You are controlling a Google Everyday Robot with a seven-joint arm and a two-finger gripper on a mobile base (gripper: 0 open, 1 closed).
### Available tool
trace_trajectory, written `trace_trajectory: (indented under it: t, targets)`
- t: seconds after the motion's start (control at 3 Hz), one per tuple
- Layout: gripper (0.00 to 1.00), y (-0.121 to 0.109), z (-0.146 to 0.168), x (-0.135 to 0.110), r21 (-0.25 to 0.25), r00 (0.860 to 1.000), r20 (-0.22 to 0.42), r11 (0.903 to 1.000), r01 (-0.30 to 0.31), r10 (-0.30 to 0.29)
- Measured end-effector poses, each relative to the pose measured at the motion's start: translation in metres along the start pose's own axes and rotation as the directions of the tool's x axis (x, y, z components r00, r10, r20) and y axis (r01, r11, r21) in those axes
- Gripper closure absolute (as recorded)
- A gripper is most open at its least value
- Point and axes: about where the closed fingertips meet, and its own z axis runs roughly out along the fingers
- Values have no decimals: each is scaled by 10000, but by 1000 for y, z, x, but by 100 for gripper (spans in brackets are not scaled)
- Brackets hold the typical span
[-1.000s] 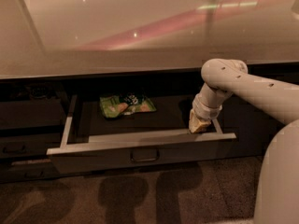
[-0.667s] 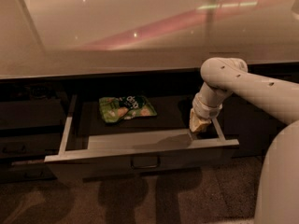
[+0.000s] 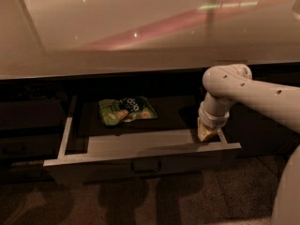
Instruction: Open top drawer
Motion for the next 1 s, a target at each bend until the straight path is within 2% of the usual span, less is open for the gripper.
trace_trajectory:
  t: [0.33,0.67,1.0]
  targets:
    - [11,14,2,4,-95,9996,-263,9999,-120,118]
    - [0,35,2,11,-5,9983,-501,9996,-299,299]
    - [0,48,-2,12,-47,9967,-739,9994,-342,338]
